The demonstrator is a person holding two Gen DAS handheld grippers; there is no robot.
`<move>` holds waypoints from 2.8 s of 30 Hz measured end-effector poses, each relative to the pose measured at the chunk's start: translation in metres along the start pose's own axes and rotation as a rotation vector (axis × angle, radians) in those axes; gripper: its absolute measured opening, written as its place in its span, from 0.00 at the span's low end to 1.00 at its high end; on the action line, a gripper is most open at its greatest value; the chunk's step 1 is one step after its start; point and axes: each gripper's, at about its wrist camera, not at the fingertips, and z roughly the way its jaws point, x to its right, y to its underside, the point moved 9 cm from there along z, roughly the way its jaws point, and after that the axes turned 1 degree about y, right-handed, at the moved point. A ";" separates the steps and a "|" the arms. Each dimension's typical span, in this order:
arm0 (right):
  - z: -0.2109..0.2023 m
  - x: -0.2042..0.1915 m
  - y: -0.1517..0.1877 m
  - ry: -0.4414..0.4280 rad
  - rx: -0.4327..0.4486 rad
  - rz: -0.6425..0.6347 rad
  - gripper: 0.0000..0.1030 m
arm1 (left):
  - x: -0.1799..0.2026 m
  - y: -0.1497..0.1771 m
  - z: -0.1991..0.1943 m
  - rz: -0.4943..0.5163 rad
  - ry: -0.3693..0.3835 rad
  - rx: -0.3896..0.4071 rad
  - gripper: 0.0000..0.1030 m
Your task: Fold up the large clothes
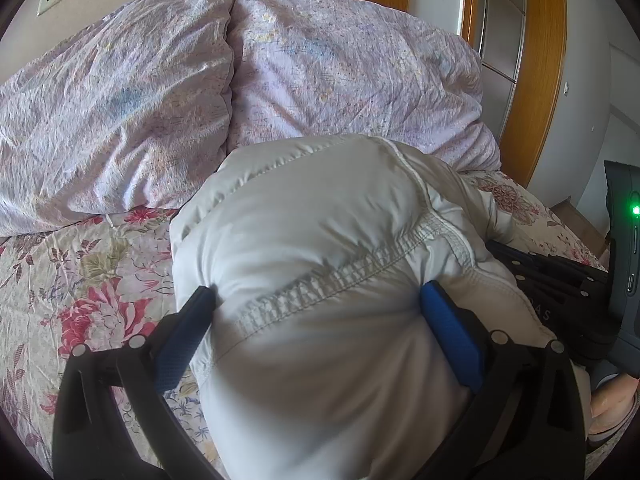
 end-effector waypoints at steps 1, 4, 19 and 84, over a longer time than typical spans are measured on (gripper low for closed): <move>0.000 0.000 0.000 0.000 0.000 0.000 0.12 | 0.000 0.000 0.000 0.000 0.000 0.001 0.98; 0.000 0.000 -0.001 0.001 0.002 -0.001 0.12 | 0.000 0.000 0.000 -0.001 0.000 0.002 0.98; 0.000 0.000 0.000 0.002 0.009 -0.003 0.12 | -0.001 0.000 -0.001 -0.004 -0.002 0.010 0.98; -0.002 0.060 0.046 -0.507 -0.499 0.426 0.99 | -0.033 0.037 -0.014 -0.400 0.343 -0.251 0.98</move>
